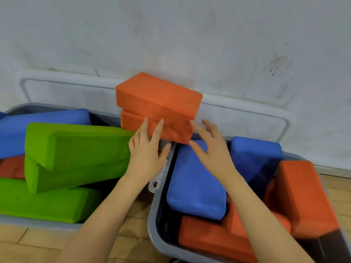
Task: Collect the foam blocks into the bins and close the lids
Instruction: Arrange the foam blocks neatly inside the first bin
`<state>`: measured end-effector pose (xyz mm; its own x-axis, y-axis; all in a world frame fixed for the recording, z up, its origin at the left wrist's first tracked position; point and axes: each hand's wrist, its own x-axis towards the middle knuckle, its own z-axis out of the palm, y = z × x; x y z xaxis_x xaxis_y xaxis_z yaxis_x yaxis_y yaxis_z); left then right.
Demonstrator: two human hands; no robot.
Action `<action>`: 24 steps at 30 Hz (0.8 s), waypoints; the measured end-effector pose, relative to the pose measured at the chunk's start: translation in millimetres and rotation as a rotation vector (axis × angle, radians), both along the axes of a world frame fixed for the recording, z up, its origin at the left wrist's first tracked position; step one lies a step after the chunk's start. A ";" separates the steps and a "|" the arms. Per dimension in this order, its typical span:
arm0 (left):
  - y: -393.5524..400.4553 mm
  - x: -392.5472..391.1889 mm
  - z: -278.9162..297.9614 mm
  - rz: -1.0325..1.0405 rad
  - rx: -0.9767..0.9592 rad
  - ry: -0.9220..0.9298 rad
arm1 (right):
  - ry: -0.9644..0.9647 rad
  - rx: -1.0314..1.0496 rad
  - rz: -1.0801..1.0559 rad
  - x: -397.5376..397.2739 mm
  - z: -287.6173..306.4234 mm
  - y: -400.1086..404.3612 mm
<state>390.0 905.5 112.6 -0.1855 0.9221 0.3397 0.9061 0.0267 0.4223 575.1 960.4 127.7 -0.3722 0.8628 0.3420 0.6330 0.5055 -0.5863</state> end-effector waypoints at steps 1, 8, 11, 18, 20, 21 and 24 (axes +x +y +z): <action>-11.7 5.2 -7.7 -0.050 -0.033 -0.009 | -0.085 0.028 -0.051 10.6 -7.8 -10.5; -63.7 31.5 -61.3 -0.286 -0.435 0.148 | -0.566 -0.160 -0.231 66.8 -39.7 -75.0; -67.2 36.4 -70.7 -0.292 -0.460 0.173 | -0.658 -0.220 -0.148 70.3 -51.8 -95.7; -70.1 40.8 -64.3 -0.281 -0.365 -0.017 | -0.306 -0.120 -0.077 69.9 -54.6 -103.8; -71.5 42.7 -57.6 -0.287 -0.316 -0.078 | -0.242 -0.079 -0.111 70.4 -52.1 -108.5; -72.1 44.8 -52.0 -0.296 -0.292 -0.111 | -0.217 -0.062 -0.137 70.8 -49.8 -110.8; -72.8 52.4 -36.2 -0.350 -0.271 -0.301 | -0.184 -0.040 -0.201 71.5 -40.1 -115.7</action>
<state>442.4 832.7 76.3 0.0963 0.9935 0.0604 0.7202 -0.1114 0.6847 646.6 844.6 87.6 -0.2448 0.9372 0.2484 0.8162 0.3375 -0.4690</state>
